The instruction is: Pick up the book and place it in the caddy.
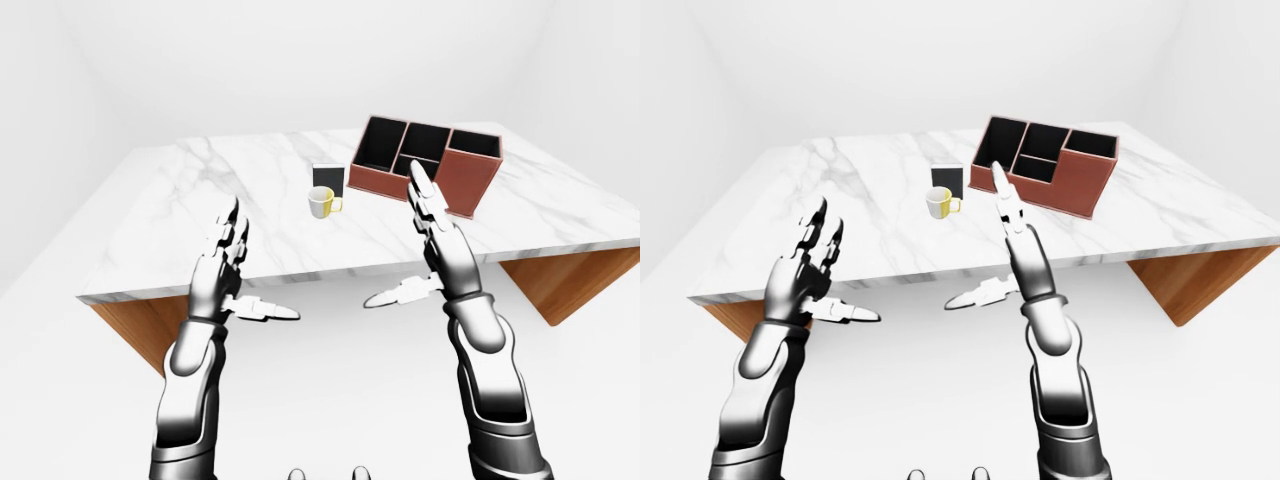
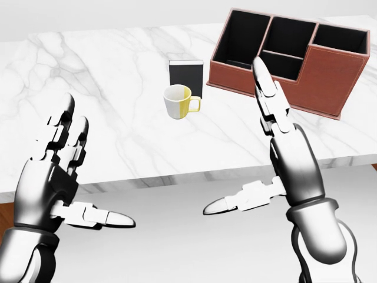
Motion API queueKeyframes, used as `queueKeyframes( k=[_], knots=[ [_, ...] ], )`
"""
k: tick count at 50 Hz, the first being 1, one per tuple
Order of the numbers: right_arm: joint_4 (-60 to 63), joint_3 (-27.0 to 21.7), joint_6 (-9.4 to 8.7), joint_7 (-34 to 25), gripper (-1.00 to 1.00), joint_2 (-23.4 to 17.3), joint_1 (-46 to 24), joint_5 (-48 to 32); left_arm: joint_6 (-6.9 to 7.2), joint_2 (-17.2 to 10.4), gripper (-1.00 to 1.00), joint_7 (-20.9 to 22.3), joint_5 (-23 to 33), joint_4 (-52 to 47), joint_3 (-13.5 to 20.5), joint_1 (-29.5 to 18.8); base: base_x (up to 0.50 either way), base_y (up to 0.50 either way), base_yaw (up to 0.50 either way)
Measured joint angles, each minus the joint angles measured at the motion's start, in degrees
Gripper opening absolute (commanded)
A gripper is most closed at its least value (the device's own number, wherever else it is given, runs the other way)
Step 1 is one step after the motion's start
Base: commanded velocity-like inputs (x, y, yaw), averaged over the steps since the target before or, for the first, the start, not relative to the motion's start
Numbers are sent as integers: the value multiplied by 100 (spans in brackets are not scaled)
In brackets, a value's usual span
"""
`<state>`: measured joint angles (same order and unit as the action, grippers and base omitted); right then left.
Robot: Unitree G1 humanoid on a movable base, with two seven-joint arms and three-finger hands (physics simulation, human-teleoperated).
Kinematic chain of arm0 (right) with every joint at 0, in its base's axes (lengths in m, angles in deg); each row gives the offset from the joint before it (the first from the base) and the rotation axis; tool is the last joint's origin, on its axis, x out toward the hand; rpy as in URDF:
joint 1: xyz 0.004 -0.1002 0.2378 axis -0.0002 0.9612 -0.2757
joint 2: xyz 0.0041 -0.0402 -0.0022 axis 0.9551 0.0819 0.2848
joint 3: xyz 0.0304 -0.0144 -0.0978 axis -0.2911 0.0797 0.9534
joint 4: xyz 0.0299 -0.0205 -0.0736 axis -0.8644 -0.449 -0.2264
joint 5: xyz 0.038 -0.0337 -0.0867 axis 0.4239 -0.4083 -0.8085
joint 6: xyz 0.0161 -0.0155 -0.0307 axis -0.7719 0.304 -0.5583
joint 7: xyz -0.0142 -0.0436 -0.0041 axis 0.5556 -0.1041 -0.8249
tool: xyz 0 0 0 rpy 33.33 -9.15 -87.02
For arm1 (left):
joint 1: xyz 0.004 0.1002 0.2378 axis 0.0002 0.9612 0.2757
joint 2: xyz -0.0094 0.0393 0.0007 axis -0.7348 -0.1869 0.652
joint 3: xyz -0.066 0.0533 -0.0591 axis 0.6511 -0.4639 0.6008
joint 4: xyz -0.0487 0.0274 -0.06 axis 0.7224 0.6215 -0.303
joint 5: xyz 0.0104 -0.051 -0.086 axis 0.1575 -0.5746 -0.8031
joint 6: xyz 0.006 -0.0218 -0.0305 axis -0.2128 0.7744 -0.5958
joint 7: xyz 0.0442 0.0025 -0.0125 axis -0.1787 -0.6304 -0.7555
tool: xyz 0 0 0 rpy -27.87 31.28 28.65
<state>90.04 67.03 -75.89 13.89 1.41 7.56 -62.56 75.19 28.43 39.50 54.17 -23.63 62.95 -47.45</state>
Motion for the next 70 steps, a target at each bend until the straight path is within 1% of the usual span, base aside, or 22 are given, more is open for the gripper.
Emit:
queueKeyframes(
  k=[13, 25, 41, 70],
  knots=[
    [254, 30, 0, -474, 100, -63, -314, -248, 0, -25, 100, -25, -129, -338, 94, 19, 3, 0, 0],
    [299, 8, 0, -673, 100, -86, -448, -298, 0, -41, 100, -48, -186, -442, 133, 1, 19, -2, 0],
    [235, 23, 0, -719, 100, -77, -462, -363, 0, -46, 100, -50, -162, -397, 130, 12, 21, -2, 0],
    [43, -28, 0, -589, 100, -76, -486, -437, 0, -18, 100, -31, -72, -406, 66, 60, 22, -2, 0]
  ],
)
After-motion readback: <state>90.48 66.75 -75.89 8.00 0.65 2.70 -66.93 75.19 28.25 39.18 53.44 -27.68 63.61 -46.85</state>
